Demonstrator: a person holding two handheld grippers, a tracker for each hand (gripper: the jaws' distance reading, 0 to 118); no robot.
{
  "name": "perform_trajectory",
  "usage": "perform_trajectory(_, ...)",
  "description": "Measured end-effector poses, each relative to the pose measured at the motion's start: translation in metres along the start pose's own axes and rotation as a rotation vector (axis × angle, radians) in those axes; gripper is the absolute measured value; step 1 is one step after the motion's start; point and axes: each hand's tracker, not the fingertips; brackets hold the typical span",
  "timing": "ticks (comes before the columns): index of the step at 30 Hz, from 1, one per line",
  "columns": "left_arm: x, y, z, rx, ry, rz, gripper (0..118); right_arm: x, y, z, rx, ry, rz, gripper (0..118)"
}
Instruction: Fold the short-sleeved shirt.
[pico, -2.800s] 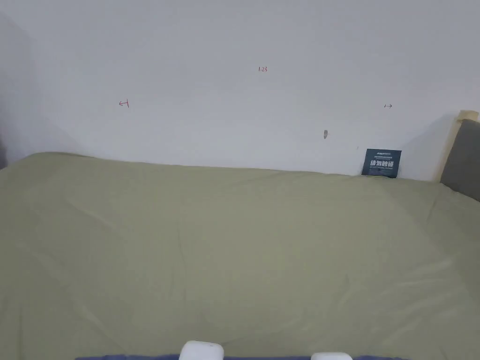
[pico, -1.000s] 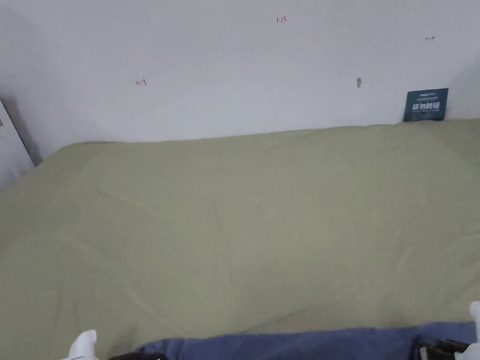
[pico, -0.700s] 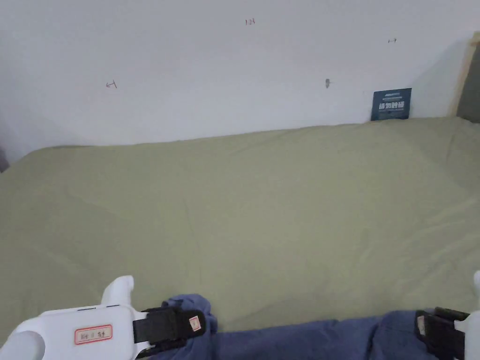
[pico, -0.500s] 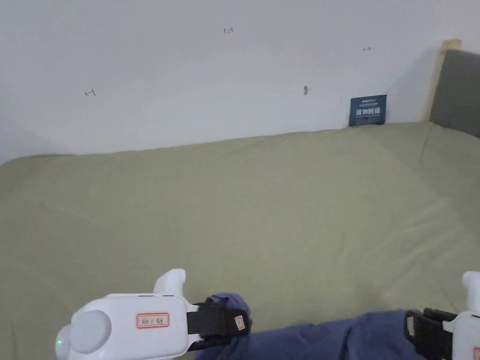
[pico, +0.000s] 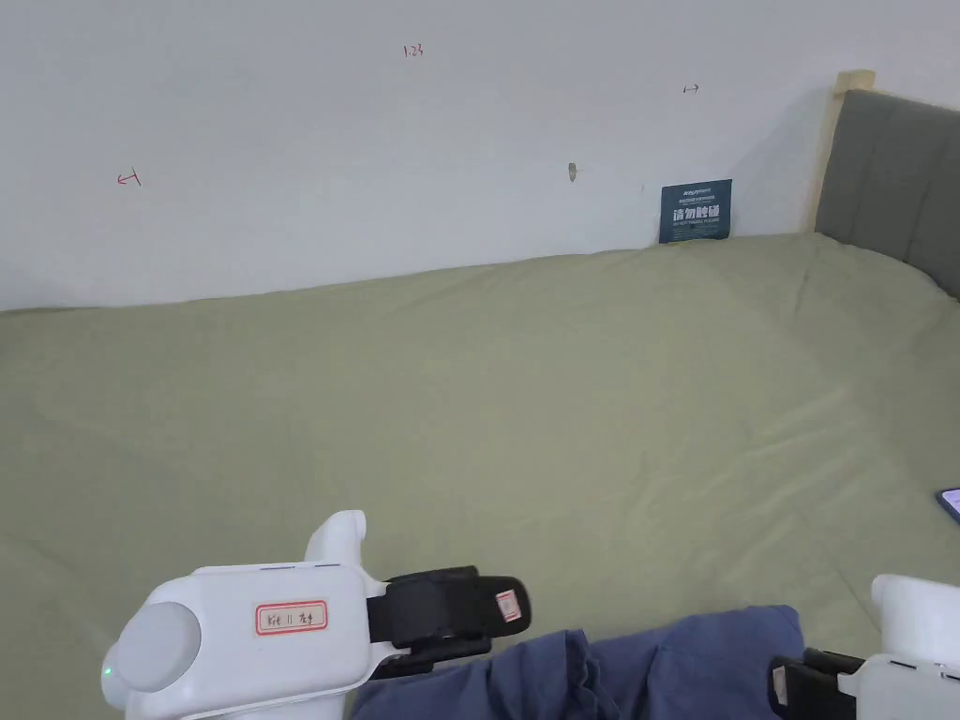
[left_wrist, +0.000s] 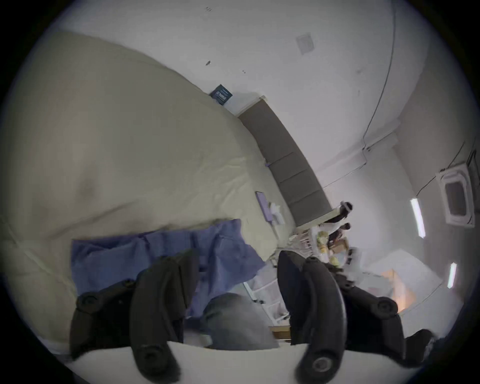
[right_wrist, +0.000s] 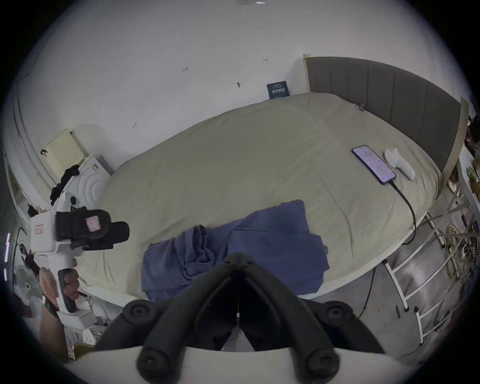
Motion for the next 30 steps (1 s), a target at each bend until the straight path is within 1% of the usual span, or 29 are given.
perform_trajectory(1,-0.009,-0.002,-0.002,-0.003,0.039,0.005,0,-0.001,-0.001,0.001,0.004,0.011,0.004,2)
perform_trajectory(3,-0.03,-0.009,-0.014,0.005,0.118,0.045,0,-0.003,-0.001,0.005,0.013,0.028,0.009,2)
perform_trajectory(4,-0.043,-0.011,-0.02,-0.006,0.131,0.071,0,-0.004,-0.001,0.007,0.013,0.031,0.011,2)
perform_trajectory(5,-0.055,-0.017,-0.03,-0.034,0.089,0.136,0,-0.004,-0.002,0.009,0.017,0.034,0.013,2)
perform_trajectory(6,-0.062,-0.023,-0.039,-0.038,0.079,0.164,0,-0.004,-0.002,0.012,0.022,0.037,0.015,2)
perform_trajectory(9,-0.073,-0.039,-0.069,-0.047,0.062,0.168,0,-0.003,-0.003,0.021,0.037,0.041,0.016,2)
perform_trajectory(10,-0.072,-0.048,-0.08,-0.064,0.042,0.196,0,-0.002,-0.004,0.024,0.047,0.043,0.017,2)
perform_trajectory(11,-0.075,-0.055,-0.094,-0.084,-0.008,0.206,0,-0.002,-0.004,0.027,0.055,0.043,0.02,2)
perform_trajectory(15,-0.067,-0.087,-0.131,-0.134,0.019,0.203,0,0.0,-0.003,0.035,0.072,0.036,0.022,2)
perform_trajectory(16,-0.064,-0.095,-0.133,-0.135,-0.005,0.197,0,0.001,-0.003,0.037,0.076,0.033,0.021,2)
perform_trajectory(17,-0.06,-0.102,-0.134,-0.137,-0.052,0.192,0,0.001,-0.003,0.039,0.079,0.03,0.022,2)
perform_trajectory(19,-0.053,-0.115,-0.134,-0.138,-0.074,0.204,0,0.001,-0.002,0.042,0.085,0.024,0.021,2)
perform_trajectory(22,-0.044,-0.13,-0.133,-0.181,-0.076,0.206,0,-0.001,0.001,0.04,0.094,0.024,0.022,2)
perform_trajectory(25,-0.033,-0.137,-0.121,-0.22,-0.09,0.177,0,-0.005,0.002,0.037,0.091,0.028,0.027,2)
perform_trajectory(26,-0.029,-0.13,-0.109,-0.197,-0.072,0.153,0,-0.006,0.002,0.036,0.09,0.03,0.029,2)
perform_trajectory(28,-0.027,-0.115,-0.083,-0.14,-0.092,0.124,0,-0.009,0.002,0.033,0.087,0.044,0.032,2)
perform_trajectory(30,-0.037,-0.093,-0.046,-0.059,-0.081,0.113,0,-0.014,0.002,0.029,0.076,0.052,0.036,2)
